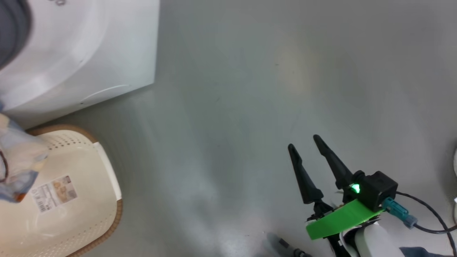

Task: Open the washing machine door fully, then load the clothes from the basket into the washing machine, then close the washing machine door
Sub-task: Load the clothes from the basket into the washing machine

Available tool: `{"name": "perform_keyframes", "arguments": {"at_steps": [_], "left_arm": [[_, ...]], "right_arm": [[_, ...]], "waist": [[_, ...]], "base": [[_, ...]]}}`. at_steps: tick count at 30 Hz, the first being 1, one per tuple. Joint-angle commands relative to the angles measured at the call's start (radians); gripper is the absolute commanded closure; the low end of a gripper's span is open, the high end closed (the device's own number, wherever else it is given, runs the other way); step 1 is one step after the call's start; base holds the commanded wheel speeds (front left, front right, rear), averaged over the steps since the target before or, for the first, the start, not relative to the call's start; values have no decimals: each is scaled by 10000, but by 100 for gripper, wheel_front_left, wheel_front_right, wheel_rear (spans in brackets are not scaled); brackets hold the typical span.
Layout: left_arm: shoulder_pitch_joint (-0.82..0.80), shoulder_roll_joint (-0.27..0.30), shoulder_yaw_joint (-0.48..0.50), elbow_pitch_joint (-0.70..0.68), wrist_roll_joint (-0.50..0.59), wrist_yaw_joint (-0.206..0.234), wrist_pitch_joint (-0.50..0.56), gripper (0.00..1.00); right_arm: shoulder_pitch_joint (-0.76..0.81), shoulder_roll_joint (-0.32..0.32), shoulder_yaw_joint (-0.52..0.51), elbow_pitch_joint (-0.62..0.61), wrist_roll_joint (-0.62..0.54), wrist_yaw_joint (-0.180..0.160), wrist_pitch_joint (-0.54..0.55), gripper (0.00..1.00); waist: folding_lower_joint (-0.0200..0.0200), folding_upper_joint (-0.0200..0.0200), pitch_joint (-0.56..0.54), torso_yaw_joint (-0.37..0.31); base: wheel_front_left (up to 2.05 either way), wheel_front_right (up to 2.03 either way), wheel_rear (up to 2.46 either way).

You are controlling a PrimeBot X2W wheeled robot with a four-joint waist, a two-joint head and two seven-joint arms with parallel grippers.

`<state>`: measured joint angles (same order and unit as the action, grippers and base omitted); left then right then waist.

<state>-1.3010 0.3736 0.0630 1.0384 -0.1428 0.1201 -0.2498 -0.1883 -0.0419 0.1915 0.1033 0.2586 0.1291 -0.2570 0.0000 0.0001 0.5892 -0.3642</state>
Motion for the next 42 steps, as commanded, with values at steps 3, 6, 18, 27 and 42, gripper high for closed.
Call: {"name": "perform_keyframes", "arguments": {"at_steps": [3,6,18,27,42], "left_arm": [[-565,753,189,-485,35,125,-120,100],[-807,915,276,-875,30,149,-120,100],[-872,945,96,-573,397,319,-117,100],[-1229,519,-450,1304,592,376,68,0],[-863,-667,-523,1867,143,508,-97,0]], "right_arm": [[86,-84,478,-270,262,16,-48,0],[175,-84,509,-298,334,16,-48,0],[162,-83,434,-286,422,16,-48,0],[-4,-83,138,-223,352,16,-48,0],[-198,-83,-497,24,82,16,-48,0]], "waist": [[0,-1,198,-393],[0,-1,311,-517],[0,-1,593,-390],[0,-1,256,111],[0,-1,-609,1099]], "base": [[0,0,0],[0,0,0],[0,0,0],[0,0,0],[0,0,0]]}}
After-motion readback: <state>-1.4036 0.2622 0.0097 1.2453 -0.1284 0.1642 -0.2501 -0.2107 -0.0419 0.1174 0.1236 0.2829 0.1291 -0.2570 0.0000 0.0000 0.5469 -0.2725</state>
